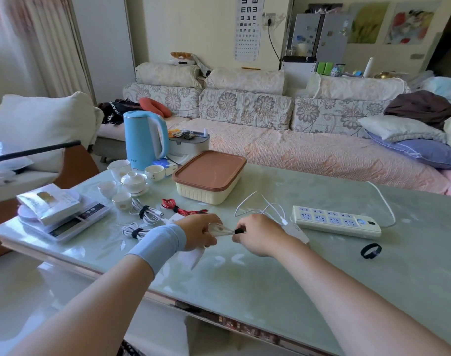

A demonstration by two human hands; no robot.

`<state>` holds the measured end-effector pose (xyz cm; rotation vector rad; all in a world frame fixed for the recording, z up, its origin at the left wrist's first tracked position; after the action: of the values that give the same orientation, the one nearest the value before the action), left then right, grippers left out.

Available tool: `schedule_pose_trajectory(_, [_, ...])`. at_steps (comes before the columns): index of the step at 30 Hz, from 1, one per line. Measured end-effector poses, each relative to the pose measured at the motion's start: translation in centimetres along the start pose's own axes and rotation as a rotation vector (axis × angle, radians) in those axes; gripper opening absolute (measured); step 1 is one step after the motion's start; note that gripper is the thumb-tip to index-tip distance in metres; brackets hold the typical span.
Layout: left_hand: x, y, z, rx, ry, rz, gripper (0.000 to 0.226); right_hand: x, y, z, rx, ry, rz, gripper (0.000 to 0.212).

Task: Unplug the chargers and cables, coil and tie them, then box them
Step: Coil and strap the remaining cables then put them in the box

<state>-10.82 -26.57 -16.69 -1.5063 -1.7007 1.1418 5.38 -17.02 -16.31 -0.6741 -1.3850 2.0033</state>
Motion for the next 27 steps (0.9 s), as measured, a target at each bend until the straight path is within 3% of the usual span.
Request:
schedule_pose_trajectory(5, [0.6, 1.3, 1.6, 0.26, -0.058, 0.093, 0.032, 0.9, 3.6, 0.6, -0.151, 0.009, 0.071, 0.027])
schedule_pose_trajectory(9, [0.6, 1.7, 1.5, 0.379, -0.047, 0.243, 0.071, 1.5, 4.2, 0.1, -0.151, -0.016, 0.026, 0.025])
schedule_pose_trajectory(12, [1.0, 1.2, 1.8, 0.491, -0.042, 0.257, 0.065, 1.5, 3.9, -0.6, -0.139, -0.055, 0.055, 0.034])
schedule_pose_trajectory(14, [1.4, 1.0, 1.9, 0.517, -0.069, 0.248, 0.062, 1.4, 3.9, -0.8, -0.14, -0.074, 0.092, 0.045])
schedule_pose_trajectory(18, [1.7, 1.1, 0.7, 0.449, -0.148, 0.27, 0.082, 0.9, 3.0, -1.4, -0.037, -0.087, 0.118, 0.053])
schedule_pose_trajectory(23, [3.2, 0.5, -3.1, 0.379, -0.099, 0.117, 0.071, 0.5, -0.1, -4.1, 0.023, 0.025, -0.118, 0.041])
schedule_pose_trajectory(27, [4.8, 1.3, -6.9, 0.249, 0.023, 0.034, 0.054, 0.2, -1.5, -7.7, -0.017, 0.255, -0.211, 0.043])
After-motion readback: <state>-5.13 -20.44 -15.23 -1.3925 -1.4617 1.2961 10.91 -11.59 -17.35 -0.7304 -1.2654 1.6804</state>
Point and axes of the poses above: each hand's wrist, its own x-axis towards the middle knuckle, its own y-axis out of the palm, z = x × y, the point moved 1 cm from there along x, towards the middle knuckle, and after that the axes turned 4 degrees about y, right-handed, at the moved point
